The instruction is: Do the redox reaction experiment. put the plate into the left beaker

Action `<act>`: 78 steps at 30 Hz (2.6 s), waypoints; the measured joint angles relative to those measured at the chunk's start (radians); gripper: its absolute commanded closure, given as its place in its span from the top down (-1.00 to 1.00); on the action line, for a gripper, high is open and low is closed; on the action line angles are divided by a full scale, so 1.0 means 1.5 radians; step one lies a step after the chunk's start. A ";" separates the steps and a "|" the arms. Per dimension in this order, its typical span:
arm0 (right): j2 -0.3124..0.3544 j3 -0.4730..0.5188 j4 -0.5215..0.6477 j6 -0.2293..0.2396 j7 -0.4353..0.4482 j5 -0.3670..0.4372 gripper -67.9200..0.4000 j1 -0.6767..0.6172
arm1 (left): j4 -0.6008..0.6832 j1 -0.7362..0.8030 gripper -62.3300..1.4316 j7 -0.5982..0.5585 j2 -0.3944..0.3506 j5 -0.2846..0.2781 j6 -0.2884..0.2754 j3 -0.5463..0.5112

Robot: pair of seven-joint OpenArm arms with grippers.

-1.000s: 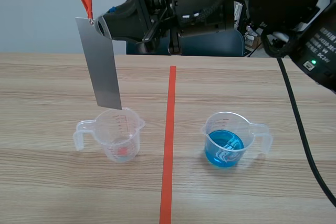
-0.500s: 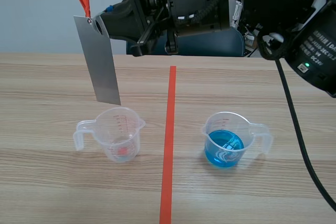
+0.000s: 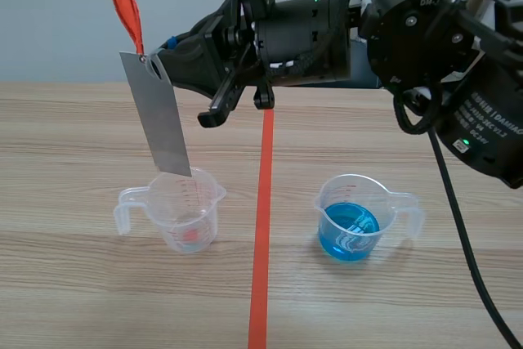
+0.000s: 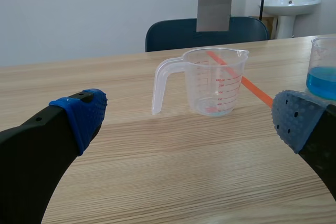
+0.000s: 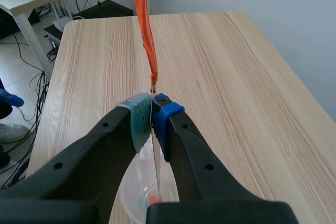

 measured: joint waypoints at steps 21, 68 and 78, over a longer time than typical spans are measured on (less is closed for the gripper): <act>-0.051 -0.024 -0.150 0.000 0.076 -0.097 -0.97 0.000 | 0.000 0.000 1.00 0.000 0.000 0.000 0.000 0.000; -0.049 -0.122 -0.339 0.000 0.373 -0.267 0.98 0.037 | 0.000 0.000 1.00 0.000 0.000 0.000 0.000 0.000; -0.033 -0.122 -0.339 -0.003 0.355 -0.264 1.00 0.050 | 0.000 0.000 1.00 0.000 0.000 0.000 0.000 0.000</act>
